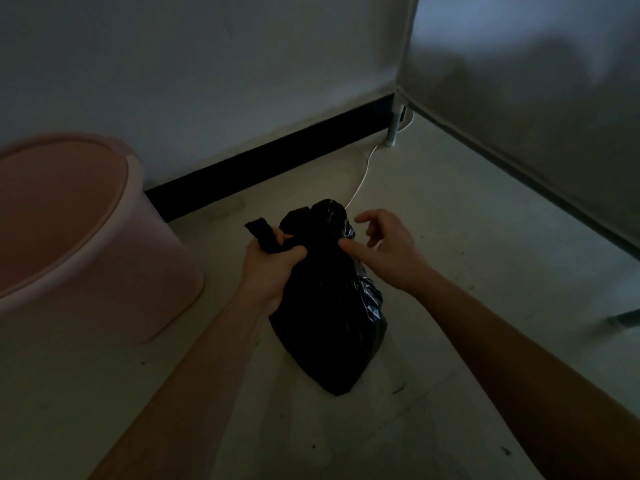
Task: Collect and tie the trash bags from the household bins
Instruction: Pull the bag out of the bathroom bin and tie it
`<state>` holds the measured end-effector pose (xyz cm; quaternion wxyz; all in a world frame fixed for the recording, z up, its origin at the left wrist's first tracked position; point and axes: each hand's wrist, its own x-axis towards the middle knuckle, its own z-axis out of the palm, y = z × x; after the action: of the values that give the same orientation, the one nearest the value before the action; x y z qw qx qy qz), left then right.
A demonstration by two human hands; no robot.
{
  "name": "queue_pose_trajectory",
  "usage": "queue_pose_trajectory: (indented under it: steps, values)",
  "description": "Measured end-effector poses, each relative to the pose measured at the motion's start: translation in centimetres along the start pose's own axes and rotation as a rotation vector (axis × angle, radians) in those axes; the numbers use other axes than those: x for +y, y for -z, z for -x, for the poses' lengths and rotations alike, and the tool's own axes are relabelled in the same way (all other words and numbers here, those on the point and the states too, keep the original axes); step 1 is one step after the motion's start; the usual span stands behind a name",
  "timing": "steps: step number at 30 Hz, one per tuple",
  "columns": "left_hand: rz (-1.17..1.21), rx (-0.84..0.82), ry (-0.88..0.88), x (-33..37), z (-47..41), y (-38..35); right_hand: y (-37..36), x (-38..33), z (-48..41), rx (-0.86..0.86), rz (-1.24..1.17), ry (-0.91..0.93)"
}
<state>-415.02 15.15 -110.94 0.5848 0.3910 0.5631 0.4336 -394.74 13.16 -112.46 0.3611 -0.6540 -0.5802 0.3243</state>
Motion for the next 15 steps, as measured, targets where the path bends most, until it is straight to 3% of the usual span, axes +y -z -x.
queue_pose_trajectory:
  steps: [3, 11, 15]
  values:
    - [0.078, -0.023, 0.015, -0.6, -0.1, 0.1, -0.1, -0.2, -0.4, 0.008, 0.021, 0.117]
    - [0.041, -0.068, -0.047, -0.1, 0.3, 0.6, 0.8, -2.1, -0.4, -0.269, -0.081, 0.087]
    - [0.007, -0.16, -0.131, 0.6, 0.4, 0.3, 0.5, -2.2, -0.5, -0.216, 0.008, 0.166]
